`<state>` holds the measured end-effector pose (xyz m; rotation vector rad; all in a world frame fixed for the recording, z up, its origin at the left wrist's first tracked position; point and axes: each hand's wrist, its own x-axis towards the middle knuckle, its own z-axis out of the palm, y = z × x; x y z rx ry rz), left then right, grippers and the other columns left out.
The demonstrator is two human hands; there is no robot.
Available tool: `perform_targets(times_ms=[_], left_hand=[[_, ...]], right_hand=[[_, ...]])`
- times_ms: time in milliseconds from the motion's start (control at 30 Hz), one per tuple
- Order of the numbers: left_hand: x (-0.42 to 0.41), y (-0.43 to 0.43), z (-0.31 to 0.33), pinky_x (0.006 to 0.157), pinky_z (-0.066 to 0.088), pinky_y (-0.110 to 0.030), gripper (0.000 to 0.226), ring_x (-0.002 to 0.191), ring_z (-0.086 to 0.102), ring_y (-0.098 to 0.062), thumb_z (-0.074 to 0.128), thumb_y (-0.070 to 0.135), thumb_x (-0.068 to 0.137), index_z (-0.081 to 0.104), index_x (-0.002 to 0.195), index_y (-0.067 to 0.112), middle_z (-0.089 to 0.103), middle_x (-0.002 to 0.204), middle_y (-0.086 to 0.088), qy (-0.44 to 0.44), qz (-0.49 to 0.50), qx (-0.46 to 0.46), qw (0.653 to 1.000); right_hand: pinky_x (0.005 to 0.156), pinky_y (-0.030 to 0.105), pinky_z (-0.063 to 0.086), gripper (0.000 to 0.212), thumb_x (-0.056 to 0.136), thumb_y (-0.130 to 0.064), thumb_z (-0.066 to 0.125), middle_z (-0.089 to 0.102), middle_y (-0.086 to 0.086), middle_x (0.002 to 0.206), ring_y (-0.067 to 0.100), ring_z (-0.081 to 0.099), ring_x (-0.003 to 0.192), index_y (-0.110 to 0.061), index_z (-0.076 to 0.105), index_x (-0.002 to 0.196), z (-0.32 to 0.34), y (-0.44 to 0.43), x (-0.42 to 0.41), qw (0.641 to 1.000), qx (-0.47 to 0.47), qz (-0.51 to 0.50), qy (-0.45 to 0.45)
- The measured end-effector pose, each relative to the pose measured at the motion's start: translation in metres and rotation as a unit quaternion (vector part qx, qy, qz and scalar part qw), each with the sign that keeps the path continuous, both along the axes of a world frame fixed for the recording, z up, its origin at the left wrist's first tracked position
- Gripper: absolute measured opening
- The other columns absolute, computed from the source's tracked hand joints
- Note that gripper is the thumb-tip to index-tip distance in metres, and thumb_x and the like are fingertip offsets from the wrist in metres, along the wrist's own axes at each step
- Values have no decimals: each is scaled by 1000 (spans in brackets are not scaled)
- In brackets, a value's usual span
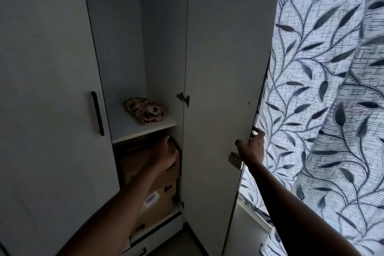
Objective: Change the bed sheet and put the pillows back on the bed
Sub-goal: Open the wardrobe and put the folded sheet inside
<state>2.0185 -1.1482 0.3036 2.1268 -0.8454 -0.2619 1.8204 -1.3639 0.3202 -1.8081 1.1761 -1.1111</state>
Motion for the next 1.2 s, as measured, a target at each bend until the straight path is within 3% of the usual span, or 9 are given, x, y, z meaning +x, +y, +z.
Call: perform_targets(times_ms=[300, 500, 633, 700, 833, 967, 1033, 1133, 1200], left_hand=[[-34, 26, -1, 109, 46, -44, 67, 139, 44, -28, 63, 29, 98, 30, 156, 25, 36, 159, -6, -3, 65, -9, 998], [-11, 67, 5, 102, 50, -37, 63, 126, 56, -26, 61, 35, 98, 34, 154, 26, 46, 151, -5, -38, 106, -8, 994], [14, 101, 15, 83, 54, -29, 56, 97, 62, -18, 60, 31, 100, 40, 151, 20, 59, 134, -7, -54, 127, -32, 990], [31, 115, 20, 94, 54, -35, 54, 110, 64, -24, 62, 33, 98, 47, 147, 17, 62, 133, -8, -68, 141, -41, 987], [51, 135, 31, 97, 52, -33, 49, 113, 65, -24, 67, 28, 94, 56, 140, 18, 70, 122, -5, -63, 146, -70, 985], [77, 150, 34, 95, 54, -32, 49, 112, 67, -21, 66, 39, 93, 60, 137, 19, 72, 120, -3, -75, 128, -73, 986], [92, 152, 34, 94, 55, -33, 56, 110, 68, -22, 63, 53, 88, 64, 132, 18, 73, 117, -5, -88, 133, -71, 985], [107, 147, 36, 83, 56, -32, 59, 95, 70, -21, 64, 67, 82, 71, 112, 16, 75, 99, -3, -127, 139, -70, 980], [113, 140, 36, 74, 56, -31, 45, 81, 69, -18, 69, 64, 83, 71, 96, 21, 74, 85, 3, -152, 143, -67, 976]], right_hand=[[68, 30, 46, 30, 82, -35, 71, 71, 0, 91, 20, 68, 78, -24, 52, 102, -13, 60, 8, 994, -106, 30, -11], [64, 29, 42, 57, 81, -41, 80, 67, -10, 75, 9, 67, 72, -22, 46, 122, -17, 129, 49, 978, -145, 148, -19], [58, 24, 41, 64, 90, -44, 70, 65, -14, 68, 5, 64, 66, -21, 33, 137, -21, 164, 85, 963, -163, 206, -57], [59, 28, 42, 55, 95, -36, 65, 67, -13, 70, 9, 67, 68, -20, 35, 139, -19, 178, 108, 958, -168, 225, -65], [71, 44, 57, 35, 93, -53, 41, 72, -7, 78, 22, 73, 74, -35, 40, 122, -21, 204, 162, 962, -106, 246, -53], [70, 41, 53, 15, 95, -28, 49, 73, 2, 71, 30, 70, 75, -28, 45, 109, -12, 222, 197, 978, -81, 186, -53], [68, 41, 53, 21, 86, -17, 61, 73, 1, 71, 29, 70, 74, -26, 49, 101, -6, 221, 206, 980, -64, 183, -46], [62, 40, 56, 26, 72, -14, 69, 74, -3, 68, 22, 70, 65, -22, 53, 90, 2, 218, 220, 974, -31, 221, -29], [61, 42, 60, 17, 80, -15, 70, 73, -2, 62, 18, 70, 56, -20, 56, 88, 8, 216, 231, 967, 0, 255, -20]])
